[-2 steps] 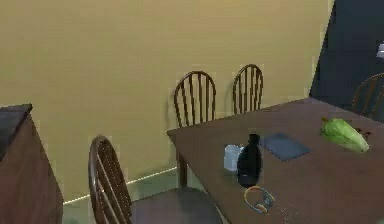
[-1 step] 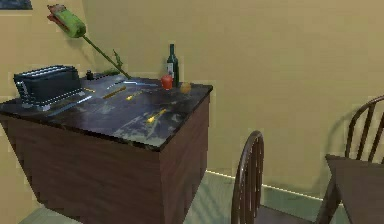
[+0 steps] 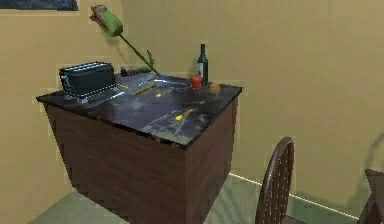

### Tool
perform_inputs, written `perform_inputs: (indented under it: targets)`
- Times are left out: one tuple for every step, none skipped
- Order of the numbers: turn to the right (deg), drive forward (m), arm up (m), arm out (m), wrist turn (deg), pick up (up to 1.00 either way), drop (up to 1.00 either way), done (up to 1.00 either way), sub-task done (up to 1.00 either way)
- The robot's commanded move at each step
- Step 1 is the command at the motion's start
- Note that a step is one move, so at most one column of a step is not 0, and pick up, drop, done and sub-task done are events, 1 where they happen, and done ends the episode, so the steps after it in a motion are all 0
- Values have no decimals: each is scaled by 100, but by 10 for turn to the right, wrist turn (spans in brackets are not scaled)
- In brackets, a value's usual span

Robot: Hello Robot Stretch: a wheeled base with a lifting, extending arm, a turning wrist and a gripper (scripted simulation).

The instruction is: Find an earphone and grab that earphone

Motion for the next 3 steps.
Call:
perform_inputs:
  targets:
    - [0,0,50,0,0,0,0,0,0]
    - [0,0,36,0,0,0,0,0,0]
    - [0,0,0,26,0,0,0,0,0]
